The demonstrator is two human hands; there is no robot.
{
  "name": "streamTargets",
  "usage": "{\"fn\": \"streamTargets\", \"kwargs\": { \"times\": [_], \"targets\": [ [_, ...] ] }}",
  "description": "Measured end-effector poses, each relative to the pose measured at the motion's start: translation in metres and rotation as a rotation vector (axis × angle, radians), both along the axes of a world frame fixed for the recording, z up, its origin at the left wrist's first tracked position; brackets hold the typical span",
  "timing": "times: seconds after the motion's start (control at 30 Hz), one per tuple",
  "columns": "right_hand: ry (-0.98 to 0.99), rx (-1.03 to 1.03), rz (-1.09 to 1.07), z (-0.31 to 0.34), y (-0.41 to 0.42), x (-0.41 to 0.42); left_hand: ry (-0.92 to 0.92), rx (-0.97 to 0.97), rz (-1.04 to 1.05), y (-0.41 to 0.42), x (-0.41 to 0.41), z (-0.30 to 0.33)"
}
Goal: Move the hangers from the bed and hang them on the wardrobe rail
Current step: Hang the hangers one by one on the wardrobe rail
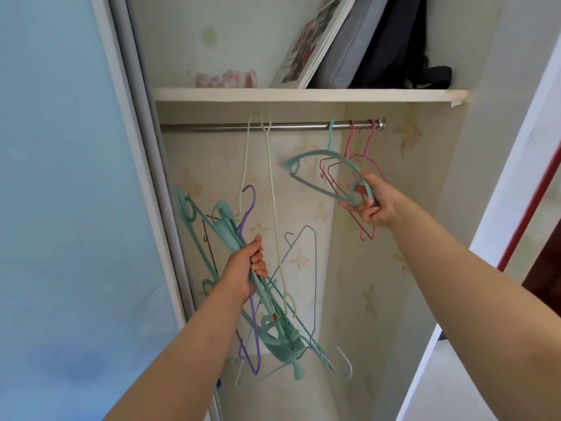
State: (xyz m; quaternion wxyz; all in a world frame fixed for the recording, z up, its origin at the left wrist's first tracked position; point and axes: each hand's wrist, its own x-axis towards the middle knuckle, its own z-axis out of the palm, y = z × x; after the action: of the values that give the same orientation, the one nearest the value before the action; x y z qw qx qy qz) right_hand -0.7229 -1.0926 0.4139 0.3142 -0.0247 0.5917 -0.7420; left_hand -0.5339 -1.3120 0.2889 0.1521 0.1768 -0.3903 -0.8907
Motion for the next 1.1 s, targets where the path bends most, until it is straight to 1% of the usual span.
{"fn": "streamTargets", "kwargs": {
  "times": [0.13,0.2,0.27,0.37,0.47,0.57,0.6,0.63,0.67,0.7,0.73,0.77,0.8,0.83,0.87,0.9,0.97,1.0,1.03,1.1],
  "targets": [
    [0.234,0.111,-0.294,-0.008,-0.001,0.006,0.008,0.02,-0.009,0.013,-0.007,0.002],
    [0.331,0.126,-0.361,-0.013,-0.008,0.008,0.014,0.028,-0.019,0.019,-0.012,0.004],
    [0.374,0.111,-0.408,-0.021,-0.015,0.009,0.016,0.026,-0.029,0.024,-0.015,0.006],
    [0.367,0.048,-0.479,-0.031,-0.024,0.012,0.024,0.029,-0.058,0.027,-0.017,0.008],
    [0.307,-0.037,-0.521,-0.038,-0.022,0.013,0.03,0.04,-0.098,0.026,-0.015,0.008],
    [0.228,-0.109,-0.453,-0.036,-0.019,0.017,0.029,0.038,-0.121,0.024,-0.01,0.008],
    [0.209,-0.094,-0.414,-0.035,-0.019,0.019,0.033,0.028,-0.124,0.025,-0.009,0.008],
    [0.215,-0.026,-0.403,-0.034,-0.019,0.022,0.037,0.014,-0.126,0.025,-0.007,0.008],
    [0.256,0.1,-0.424,-0.036,-0.019,0.026,0.04,-0.003,-0.129,0.026,-0.006,0.008],
    [0.327,0.245,-0.491,-0.038,-0.017,0.034,0.037,-0.023,-0.133,0.028,-0.004,0.007],
    [0.437,0.34,-0.593,-0.042,-0.017,0.046,0.032,-0.041,-0.137,0.03,-0.003,0.005],
    [0.601,0.352,-0.675,-0.046,-0.017,0.061,0.024,-0.054,-0.142,0.033,-0.002,0.003],
    [0.779,0.328,-0.665,-0.051,-0.019,0.08,0.014,-0.059,-0.145,0.036,-0.001,0.001],
    [0.914,0.34,-0.553,-0.058,-0.023,0.099,0.004,-0.063,-0.145,0.04,0.0,-0.001],
    [0.979,0.386,-0.371,-0.066,-0.027,0.115,-0.002,-0.068,-0.143,0.043,0.0,-0.004],
    [0.952,0.437,-0.17,-0.076,-0.03,0.131,-0.004,-0.074,-0.14,0.047,0.001,-0.006],
    [0.742,0.462,0.134,-0.09,-0.029,0.159,-0.003,-0.074,-0.142,0.049,0.004,-0.008],
    [0.689,0.436,0.217,-0.1,-0.025,0.167,-0.001,-0.06,-0.15,0.05,0.006,-0.009],
    [0.712,0.419,0.287,-0.109,-0.02,0.174,0.007,-0.03,-0.161,0.05,0.008,-0.011],
    [0.819,0.465,0.39,-0.126,-0.009,0.182,0.037,0.053,-0.191,0.051,0.012,-0.013]
  ]
}}
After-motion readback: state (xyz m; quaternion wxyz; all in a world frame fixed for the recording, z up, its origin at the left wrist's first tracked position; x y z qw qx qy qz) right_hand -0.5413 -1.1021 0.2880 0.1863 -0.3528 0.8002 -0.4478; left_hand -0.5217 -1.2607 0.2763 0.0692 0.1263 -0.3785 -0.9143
